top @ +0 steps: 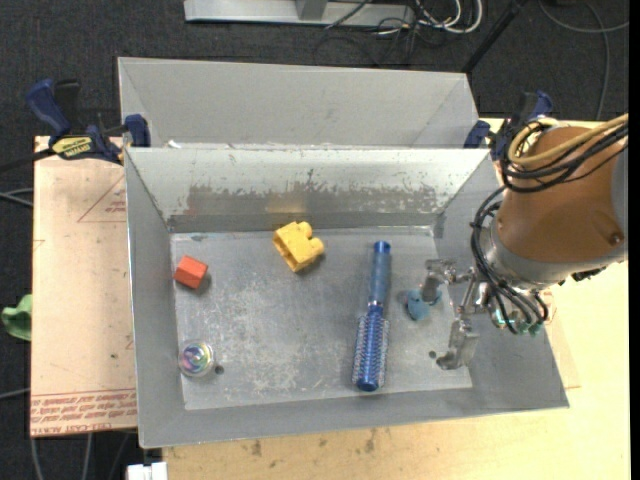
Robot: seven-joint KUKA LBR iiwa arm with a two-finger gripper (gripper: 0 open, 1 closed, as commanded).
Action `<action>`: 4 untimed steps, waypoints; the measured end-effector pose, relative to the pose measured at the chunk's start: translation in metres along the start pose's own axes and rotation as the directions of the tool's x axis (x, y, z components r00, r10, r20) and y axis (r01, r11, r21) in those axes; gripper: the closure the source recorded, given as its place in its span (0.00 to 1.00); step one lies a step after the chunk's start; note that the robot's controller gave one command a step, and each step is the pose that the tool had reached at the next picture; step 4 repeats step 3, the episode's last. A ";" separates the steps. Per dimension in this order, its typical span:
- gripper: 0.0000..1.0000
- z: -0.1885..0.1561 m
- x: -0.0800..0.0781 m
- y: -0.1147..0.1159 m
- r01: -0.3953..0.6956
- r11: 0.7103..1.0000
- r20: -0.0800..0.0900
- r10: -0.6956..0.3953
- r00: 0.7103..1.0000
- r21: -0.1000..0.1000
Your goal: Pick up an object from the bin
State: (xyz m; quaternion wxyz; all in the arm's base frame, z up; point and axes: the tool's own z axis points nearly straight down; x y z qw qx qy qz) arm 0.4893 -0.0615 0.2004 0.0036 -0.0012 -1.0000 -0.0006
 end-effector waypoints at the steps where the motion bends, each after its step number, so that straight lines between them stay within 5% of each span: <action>1: 0.00 0.131 -0.058 0.074 0.318 0.948 0.005 -0.318 0.948 0.000; 2: 1.00 0.129 -0.059 0.073 0.317 0.948 0.006 -0.317 0.948 0.002; 3: 1.00 -0.009 -0.016 0.026 0.312 0.950 0.012 -0.312 0.950 0.006; 4: 1.00 -0.009 -0.016 0.026 0.312 0.950 0.012 -0.312 0.950 0.006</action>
Offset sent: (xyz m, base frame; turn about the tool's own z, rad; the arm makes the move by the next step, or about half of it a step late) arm 0.0579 0.0720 -0.1286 -0.3228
